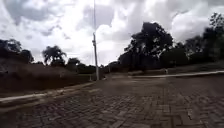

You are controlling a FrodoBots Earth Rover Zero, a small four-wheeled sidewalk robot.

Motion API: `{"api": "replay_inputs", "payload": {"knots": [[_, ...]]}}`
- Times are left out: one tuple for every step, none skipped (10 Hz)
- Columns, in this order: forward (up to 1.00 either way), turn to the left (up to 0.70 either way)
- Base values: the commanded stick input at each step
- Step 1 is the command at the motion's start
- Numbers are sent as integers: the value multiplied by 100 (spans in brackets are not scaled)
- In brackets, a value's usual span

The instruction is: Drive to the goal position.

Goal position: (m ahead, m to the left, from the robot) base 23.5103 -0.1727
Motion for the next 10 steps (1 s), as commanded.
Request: {"api": "replay_inputs", "payload": {"knots": [[100, 0], [100, 0], [100, 0], [100, 0], [100, 0], [100, 0], [100, 0], [100, 0], [100, 0], [100, 0]]}}
